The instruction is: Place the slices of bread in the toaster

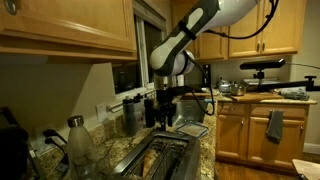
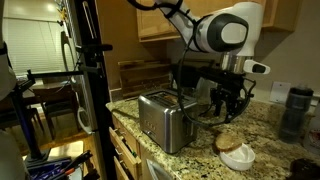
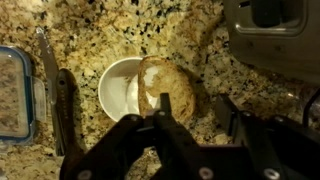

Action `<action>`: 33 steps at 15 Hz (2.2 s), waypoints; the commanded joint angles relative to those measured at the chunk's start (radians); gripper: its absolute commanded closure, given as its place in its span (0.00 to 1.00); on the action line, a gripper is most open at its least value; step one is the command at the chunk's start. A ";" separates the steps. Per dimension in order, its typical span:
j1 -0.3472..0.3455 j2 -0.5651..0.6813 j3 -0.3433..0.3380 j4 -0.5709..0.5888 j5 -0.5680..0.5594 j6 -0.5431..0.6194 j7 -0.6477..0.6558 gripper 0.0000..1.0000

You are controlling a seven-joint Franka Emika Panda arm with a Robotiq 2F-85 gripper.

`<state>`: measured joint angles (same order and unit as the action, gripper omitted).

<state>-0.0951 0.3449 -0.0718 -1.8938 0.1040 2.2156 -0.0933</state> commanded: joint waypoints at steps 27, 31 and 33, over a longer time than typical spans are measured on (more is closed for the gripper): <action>-0.002 0.066 -0.037 0.039 -0.075 0.004 0.082 0.91; -0.003 0.072 -0.043 0.038 -0.089 0.003 0.092 0.92; -0.003 0.077 -0.046 0.037 -0.096 0.003 0.097 0.91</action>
<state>-0.0952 0.4140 -0.1131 -1.8579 0.0373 2.2156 -0.0304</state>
